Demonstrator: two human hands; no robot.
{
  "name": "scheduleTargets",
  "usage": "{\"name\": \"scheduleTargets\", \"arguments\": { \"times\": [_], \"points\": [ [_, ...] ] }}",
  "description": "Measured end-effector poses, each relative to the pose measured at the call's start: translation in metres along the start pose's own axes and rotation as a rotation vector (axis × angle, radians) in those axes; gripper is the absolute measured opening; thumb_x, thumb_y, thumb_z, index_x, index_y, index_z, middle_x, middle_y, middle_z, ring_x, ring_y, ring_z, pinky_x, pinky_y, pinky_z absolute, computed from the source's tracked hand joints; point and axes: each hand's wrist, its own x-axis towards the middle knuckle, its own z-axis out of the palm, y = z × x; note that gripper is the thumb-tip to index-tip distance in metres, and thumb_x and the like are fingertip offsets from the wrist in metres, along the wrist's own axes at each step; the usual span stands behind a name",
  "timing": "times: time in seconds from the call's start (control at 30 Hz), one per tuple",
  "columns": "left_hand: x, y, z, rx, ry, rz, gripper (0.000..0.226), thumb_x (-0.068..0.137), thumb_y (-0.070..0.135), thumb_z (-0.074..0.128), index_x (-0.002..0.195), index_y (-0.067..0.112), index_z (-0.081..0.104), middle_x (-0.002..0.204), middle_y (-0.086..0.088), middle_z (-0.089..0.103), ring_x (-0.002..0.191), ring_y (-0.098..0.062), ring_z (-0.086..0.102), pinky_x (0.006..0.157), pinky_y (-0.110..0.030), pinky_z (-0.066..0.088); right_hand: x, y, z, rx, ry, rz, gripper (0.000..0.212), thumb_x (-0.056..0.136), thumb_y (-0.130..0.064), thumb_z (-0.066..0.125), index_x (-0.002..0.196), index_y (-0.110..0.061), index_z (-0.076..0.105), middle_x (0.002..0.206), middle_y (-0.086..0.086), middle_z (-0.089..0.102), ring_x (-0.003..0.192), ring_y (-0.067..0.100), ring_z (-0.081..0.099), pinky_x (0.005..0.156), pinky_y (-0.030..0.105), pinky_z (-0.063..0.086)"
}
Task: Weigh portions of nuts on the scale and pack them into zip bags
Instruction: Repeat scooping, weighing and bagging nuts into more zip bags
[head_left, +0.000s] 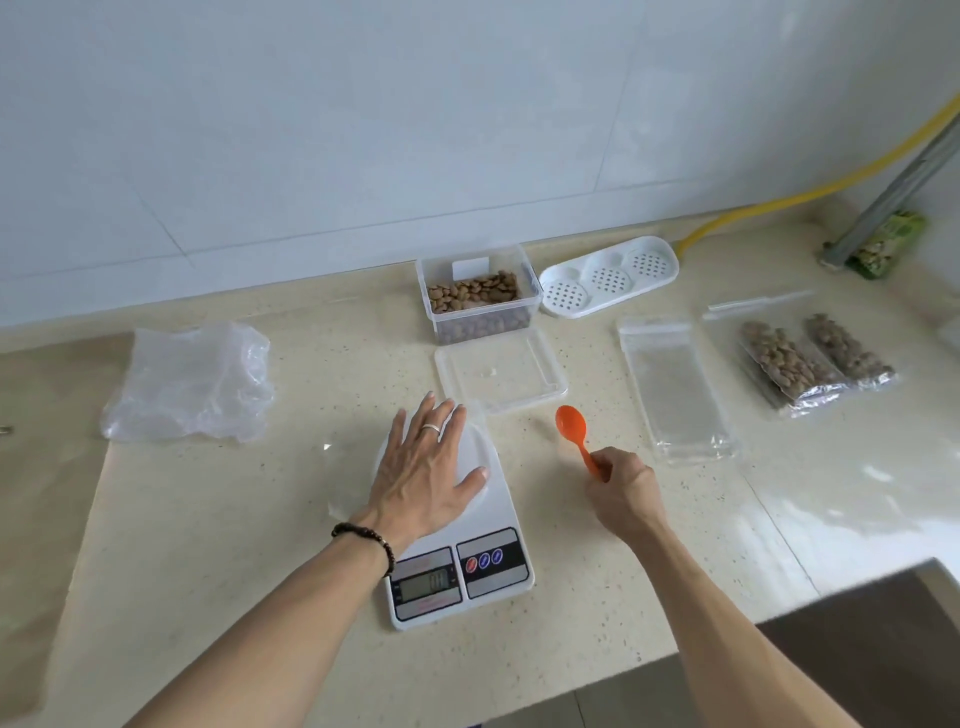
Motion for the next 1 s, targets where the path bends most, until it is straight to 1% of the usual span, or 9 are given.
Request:
{"name": "scheduleTargets", "arguments": {
  "times": [0.07,0.13,0.2,0.3,0.4,0.53,0.73,0.83,1.0],
  "points": [
    [0.005,-0.002,-0.005,-0.008,-0.005,-0.002,0.087,0.090,0.064,0.041,0.153,0.010,0.016,0.160,-0.007,0.019,0.150,-0.024,0.004,0.121,-0.047,0.005,0.002,-0.009,-0.006,0.127,0.040,0.006,0.014,0.091,-0.008,0.051,0.093,-0.012,0.064,0.078,0.003,0.061,0.067,0.023,0.061,0.054,0.032,0.049],
    [0.008,-0.004,-0.009,-0.006,-0.039,-0.011,0.096,0.086,0.068,0.046,0.153,0.009,0.012,0.161,-0.008,0.017,0.150,-0.025,0.003,0.121,-0.048,0.006,0.005,-0.023,-0.009,0.240,0.048,0.005,0.011,0.095,-0.011,0.049,0.097,-0.013,0.060,0.084,0.004,0.061,0.073,0.026,0.065,0.061,0.039,0.056],
    [0.011,-0.005,-0.011,-0.001,-0.083,-0.023,0.103,0.083,0.074,0.046,0.154,0.009,0.007,0.162,-0.008,0.012,0.150,-0.024,0.001,0.121,-0.048,0.005,0.008,-0.039,-0.007,0.258,-0.012,-0.019,0.009,0.096,-0.015,0.052,0.097,-0.011,0.060,0.081,0.004,0.060,0.066,0.018,0.058,0.054,0.031,0.050],
    [0.015,-0.007,-0.009,-0.016,-0.120,-0.036,0.109,0.080,0.077,0.046,0.154,0.010,0.003,0.162,-0.006,0.009,0.150,-0.023,-0.001,0.121,-0.048,0.003,0.014,-0.062,0.004,0.274,-0.136,-0.034,0.019,0.091,-0.027,0.064,0.082,-0.011,0.063,0.061,-0.003,0.052,0.051,0.010,0.045,0.046,0.021,0.036],
    [0.015,-0.011,-0.004,-0.034,-0.123,-0.047,0.109,0.079,0.078,0.047,0.153,0.010,0.004,0.162,-0.005,0.010,0.150,-0.022,-0.001,0.121,-0.047,0.002,0.021,-0.072,0.019,0.297,-0.275,-0.016,0.033,0.086,-0.026,0.068,0.062,-0.014,0.050,0.051,-0.006,0.040,0.044,0.009,0.035,0.048,0.023,0.032],
    [0.015,-0.014,-0.003,-0.060,-0.121,-0.059,0.110,0.078,0.076,0.051,0.153,0.011,0.003,0.162,-0.004,0.010,0.150,-0.021,-0.002,0.121,-0.046,0.001,0.027,-0.075,0.026,0.350,-0.377,0.017,0.007,0.083,-0.008,0.066,0.079,-0.004,0.070,0.060,0.000,0.054,0.047,0.010,0.040,0.047,0.024,0.035],
    [0.027,0.001,-0.018,-0.087,-0.078,-0.092,0.139,0.060,0.084,0.061,0.151,0.014,-0.017,0.163,-0.004,-0.007,0.149,-0.019,-0.011,0.122,-0.046,-0.003,0.039,-0.097,-0.001,0.433,-0.522,-0.183,0.009,0.088,-0.006,0.061,0.091,-0.001,0.068,0.080,0.012,0.073,0.047,0.011,0.040,0.045,0.024,0.035],
    [0.040,0.019,-0.040,-0.164,0.037,-0.123,0.138,0.061,0.076,0.067,0.151,0.013,-0.017,0.161,-0.009,0.003,0.149,-0.020,0.001,0.122,-0.043,-0.001,0.048,-0.116,-0.024,0.458,-0.595,-0.268,0.010,0.090,-0.006,0.061,0.092,0.002,0.067,0.078,0.010,0.071,0.048,0.012,0.040,0.045,0.023,0.033],
    [0.060,0.039,-0.073,-0.241,0.222,-0.174,0.127,0.058,0.065,0.073,0.151,0.017,0.001,0.137,-0.002,0.029,0.130,-0.020,0.030,0.116,-0.033,0.022,0.066,-0.136,-0.056,0.363,-0.600,-0.385,0.012,0.089,-0.009,0.062,0.088,-0.002,0.071,0.071,0.006,0.068,0.046,0.009,0.040,0.046,0.022,0.033]
  ]
}}
